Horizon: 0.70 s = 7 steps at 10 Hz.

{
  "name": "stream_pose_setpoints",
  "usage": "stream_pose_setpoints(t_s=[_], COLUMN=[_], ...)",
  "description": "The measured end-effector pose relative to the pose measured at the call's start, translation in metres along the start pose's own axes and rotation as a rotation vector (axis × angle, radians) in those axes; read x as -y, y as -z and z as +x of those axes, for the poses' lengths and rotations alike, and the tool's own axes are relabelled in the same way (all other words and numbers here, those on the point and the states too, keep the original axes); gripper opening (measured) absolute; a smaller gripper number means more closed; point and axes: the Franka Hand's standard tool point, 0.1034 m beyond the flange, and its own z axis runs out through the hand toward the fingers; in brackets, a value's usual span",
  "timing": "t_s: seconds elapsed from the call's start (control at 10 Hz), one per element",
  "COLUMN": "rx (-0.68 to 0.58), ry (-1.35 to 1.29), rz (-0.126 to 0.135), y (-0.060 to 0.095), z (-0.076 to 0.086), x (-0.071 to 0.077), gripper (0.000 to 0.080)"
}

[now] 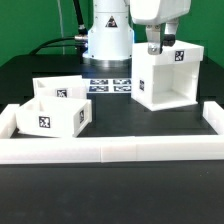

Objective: Assemble drawer

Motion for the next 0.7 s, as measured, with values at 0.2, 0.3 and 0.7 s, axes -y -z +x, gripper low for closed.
stream_pose_setpoints(t_s=[0.2, 0.3, 0.7], rx=[0.001, 0.001, -0.001], ry=[0.003, 0.003, -0.075], rz=[-0.001, -0.001, -0.012], y=[0.000, 0.000, 0.011], z=[0.000, 0.000, 0.000], x=[0.000, 0.000, 0.017], gripper=[0.0650, 0.0650, 0.0650])
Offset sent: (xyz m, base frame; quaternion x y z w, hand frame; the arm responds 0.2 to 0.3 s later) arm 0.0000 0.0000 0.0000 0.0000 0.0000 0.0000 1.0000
